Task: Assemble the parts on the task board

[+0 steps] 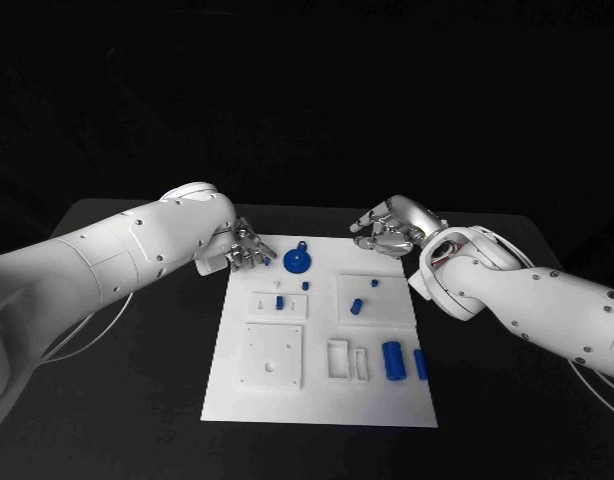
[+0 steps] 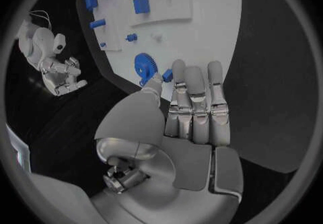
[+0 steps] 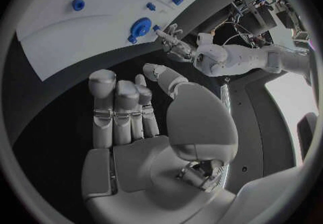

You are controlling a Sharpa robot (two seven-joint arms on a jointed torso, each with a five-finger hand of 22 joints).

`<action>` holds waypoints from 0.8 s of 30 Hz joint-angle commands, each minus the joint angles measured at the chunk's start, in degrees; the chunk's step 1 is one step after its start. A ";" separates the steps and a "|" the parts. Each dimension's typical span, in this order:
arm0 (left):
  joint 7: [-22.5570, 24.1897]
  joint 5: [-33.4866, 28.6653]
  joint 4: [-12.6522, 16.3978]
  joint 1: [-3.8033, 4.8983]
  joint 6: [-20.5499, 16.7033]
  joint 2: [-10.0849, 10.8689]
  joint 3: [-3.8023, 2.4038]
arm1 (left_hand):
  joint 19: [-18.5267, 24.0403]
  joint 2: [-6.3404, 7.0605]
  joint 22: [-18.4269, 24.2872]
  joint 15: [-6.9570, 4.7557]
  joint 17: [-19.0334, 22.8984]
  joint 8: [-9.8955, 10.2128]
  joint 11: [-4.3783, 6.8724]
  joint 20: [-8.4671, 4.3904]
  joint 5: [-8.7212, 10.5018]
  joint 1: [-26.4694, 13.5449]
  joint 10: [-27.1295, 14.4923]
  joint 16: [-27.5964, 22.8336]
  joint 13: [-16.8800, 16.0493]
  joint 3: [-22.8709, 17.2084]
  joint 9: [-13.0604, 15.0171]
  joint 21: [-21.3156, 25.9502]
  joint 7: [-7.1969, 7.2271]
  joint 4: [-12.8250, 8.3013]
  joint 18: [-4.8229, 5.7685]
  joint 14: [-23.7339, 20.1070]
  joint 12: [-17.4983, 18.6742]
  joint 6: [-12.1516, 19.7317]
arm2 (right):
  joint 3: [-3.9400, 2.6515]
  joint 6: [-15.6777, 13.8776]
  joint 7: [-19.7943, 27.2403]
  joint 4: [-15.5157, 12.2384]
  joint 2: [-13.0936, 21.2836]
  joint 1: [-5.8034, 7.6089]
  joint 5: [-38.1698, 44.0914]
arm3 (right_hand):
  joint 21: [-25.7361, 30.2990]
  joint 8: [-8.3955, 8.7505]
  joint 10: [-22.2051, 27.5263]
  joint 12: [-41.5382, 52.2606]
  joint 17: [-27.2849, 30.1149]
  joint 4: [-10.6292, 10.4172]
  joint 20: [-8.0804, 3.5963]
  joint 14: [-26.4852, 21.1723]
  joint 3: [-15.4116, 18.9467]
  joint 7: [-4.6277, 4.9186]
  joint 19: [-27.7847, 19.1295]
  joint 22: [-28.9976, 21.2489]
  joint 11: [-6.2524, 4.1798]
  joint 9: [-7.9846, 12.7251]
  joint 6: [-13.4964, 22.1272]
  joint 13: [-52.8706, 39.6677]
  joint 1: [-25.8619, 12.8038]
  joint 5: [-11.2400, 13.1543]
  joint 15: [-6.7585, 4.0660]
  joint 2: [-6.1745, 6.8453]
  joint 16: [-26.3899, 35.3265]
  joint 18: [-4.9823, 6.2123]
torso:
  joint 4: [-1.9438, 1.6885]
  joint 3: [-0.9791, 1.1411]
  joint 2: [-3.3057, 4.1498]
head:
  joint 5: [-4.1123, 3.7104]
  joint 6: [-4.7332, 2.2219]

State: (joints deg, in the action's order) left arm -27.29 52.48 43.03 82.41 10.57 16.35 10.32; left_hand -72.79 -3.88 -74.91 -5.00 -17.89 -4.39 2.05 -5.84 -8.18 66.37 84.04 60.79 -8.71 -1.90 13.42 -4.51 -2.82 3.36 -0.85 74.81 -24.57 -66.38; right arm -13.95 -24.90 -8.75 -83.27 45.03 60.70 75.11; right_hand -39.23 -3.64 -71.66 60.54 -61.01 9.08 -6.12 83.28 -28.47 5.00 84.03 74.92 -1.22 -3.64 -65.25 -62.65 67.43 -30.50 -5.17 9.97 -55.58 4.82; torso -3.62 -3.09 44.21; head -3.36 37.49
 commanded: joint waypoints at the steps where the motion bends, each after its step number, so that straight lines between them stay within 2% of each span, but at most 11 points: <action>1: 0.54 -0.01 0.04 -0.04 0.88 -0.17 0.01 | -0.22 -0.59 -0.85 -0.06 0.08 -0.15 -0.14 0.06 -0.35 0.46 0.34 0.28 0.03 -0.14 0.01 0.25 0.34 -0.34 0.85 -0.53 0.07 -0.36 | -0.03 0.00 0.03 -0.01 -0.07 -0.02 0.11 | 0.23 0.12 0.26 -0.23 0.05 0.05 0.10 -0.22 0.32 0.07 1.56 4.44 0.01 0.08 0.41 0.06 -0.20 0.21 0.21 -0.01 0.29 0.42 | -0.01 0.00 -0.03 | -0.03 0.08; 4: 0.59 -0.36 0.02 -0.05 0.62 -0.15 0.01 | -0.23 -1.42 -0.88 -0.14 0.07 -0.51 -0.07 0.01 -0.48 1.44 0.45 0.31 0.05 -0.71 0.25 0.23 0.65 -0.75 0.85 -0.52 0.08 -1.04 | -0.03 0.01 0.03 0.03 -0.10 -0.02 0.11 | 0.32 0.10 0.28 -0.17 0.05 -0.10 0.12 -0.21 0.38 0.08 1.66 4.48 0.01 0.07 0.40 0.10 -0.05 0.17 0.21 -0.03 0.23 0.46 | -0.02 -0.01 -0.01 | -0.02 0.10; 6: 0.57 -0.68 0.04 -0.06 0.39 -0.12 0.01 | -0.28 -3.30 -0.92 -0.25 0.04 -1.15 0.08 -0.06 0.67 2.76 0.61 0.40 0.05 -1.78 0.77 0.17 1.01 -0.93 0.85 -0.43 0.07 -1.83 | -0.03 0.01 0.03 0.06 -0.13 -0.02 0.11 | 0.32 0.10 0.28 -0.17 0.05 -0.10 0.12 -0.21 0.38 0.08 1.66 4.48 0.01 0.07 0.40 0.10 -0.05 0.17 0.21 -0.03 0.23 0.46 | -0.01 0.00 -0.03 | -0.05 0.12; 7: 0.57 -0.76 0.05 -0.06 0.33 -0.11 0.01 | -0.30 -3.55 -0.96 -0.27 0.00 -1.45 0.09 -0.08 0.91 3.12 0.66 0.47 0.05 -1.84 1.10 0.14 1.03 -0.83 0.85 -0.41 0.08 -1.74 | -0.04 0.00 0.03 0.07 -0.14 -0.02 0.11 | 0.32 0.10 0.28 -0.17 0.05 -0.10 0.12 -0.21 0.38 0.08 1.66 4.48 0.01 0.07 0.40 0.10 -0.05 0.17 0.21 -0.03 0.23 0.46 | 0.00 0.00 -0.04 | -0.04 0.13; 11: 0.65 -1.17 0.21 -0.07 -0.14 -0.03 0.00 | -0.40 -4.13 -1.03 -0.39 -0.09 -2.93 0.22 -0.18 0.70 4.60 0.87 0.69 0.01 -2.25 2.47 0.02 1.34 -1.18 0.85 -0.32 0.06 -1.77 | -0.04 0.02 0.04 0.16 -0.22 -0.02 0.11 | 0.32 0.10 0.28 -0.17 0.05 -0.10 0.12 -0.21 0.38 0.08 1.66 4.48 0.01 0.07 0.40 0.10 -0.05 0.17 0.21 -0.03 0.23 0.46 | 0.02 -0.01 -0.02 | -0.06 0.08; 13: 0.72 -1.50 0.31 -0.07 -0.43 0.01 0.00 | -0.45 -4.42 -1.08 -0.44 -0.16 -4.52 0.24 -0.23 0.39 5.52 0.97 0.82 -0.04 -2.72 3.70 -0.11 1.58 -1.96 0.85 -0.36 0.07 -1.18 | -0.04 0.03 0.04 0.19 -0.25 -0.02 0.11 | 0.32 0.10 0.28 -0.17 0.05 -0.10 0.12 -0.21 0.38 0.08 1.66 4.48 0.01 0.07 0.40 0.10 -0.05 0.17 0.21 -0.03 0.23 0.46 | 0.03 -0.02 -0.01 | -0.06 0.08; 17: 0.83 -2.16 0.51 -0.08 -0.85 0.08 0.00 | -0.37 -4.83 -1.16 -0.48 -0.19 -5.86 0.24 -0.30 -0.75 7.07 1.05 0.94 -0.07 -4.00 4.66 -0.36 1.36 -3.85 0.85 -0.36 0.12 -0.13 | -0.04 0.06 0.02 0.26 -0.29 -0.02 0.12 | 0.29 0.10 0.27 -0.14 0.05 -0.12 0.12 -0.21 0.41 0.06 1.68 4.49 0.00 0.06 0.34 0.09 -0.06 0.16 0.21 -0.03 0.22 0.46 | 0.01 -0.05 -0.01 | -0.04 0.05; 19: 0.84 -2.38 0.57 -0.08 -0.94 0.12 0.00 | -0.37 -5.18 -1.18 -0.49 -0.19 -6.04 0.19 -0.33 -1.20 7.35 1.11 0.97 -0.07 -4.52 4.74 -0.47 1.31 -4.28 0.85 -0.35 0.14 -0.03 | -0.04 0.08 0.01 0.29 -0.31 -0.02 0.12 | 0.29 0.10 0.27 -0.14 0.05 -0.12 0.12 -0.21 0.41 0.06 1.68 4.49 0.00 0.06 0.34 0.09 -0.06 0.16 0.21 -0.03 0.22 0.46 | 0.00 -0.05 -0.04 | -0.02 0.04; 24: 0.79 -2.63 0.65 -0.08 -1.04 0.21 -0.01 | -0.27 -5.08 -1.18 -0.49 -0.18 -6.41 0.22 -0.35 -1.40 7.16 1.15 1.00 -0.06 -5.13 4.86 -0.73 1.30 -5.13 0.85 -0.32 0.23 0.20 | -0.04 0.10 0.01 0.33 -0.33 -0.02 0.12 | 0.29 0.10 0.27 -0.14 0.05 -0.12 0.12 -0.21 0.41 0.06 1.68 4.49 0.00 0.06 0.34 0.09 -0.06 0.16 0.21 -0.03 0.22 0.46 | -0.07 -0.03 -0.01 | -0.05 0.10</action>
State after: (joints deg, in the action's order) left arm -26.66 50.61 43.53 82.51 9.88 16.56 10.24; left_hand -72.99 -8.92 -74.95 -5.18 -18.01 -10.46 1.94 -6.04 -9.25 73.12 84.13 61.41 -8.70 -5.57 18.23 -4.88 -1.42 0.13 -0.85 74.59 -24.57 -66.62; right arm -13.96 -24.89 -8.83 -82.92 44.75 60.70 75.09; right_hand -39.24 -3.64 -71.66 60.54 -61.01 8.92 -6.12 83.28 -28.31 5.06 84.03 74.91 -1.22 -3.64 -65.20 -62.60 67.43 -30.50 -5.17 9.97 -55.58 4.82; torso -3.63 -3.13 44.19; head -3.41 37.53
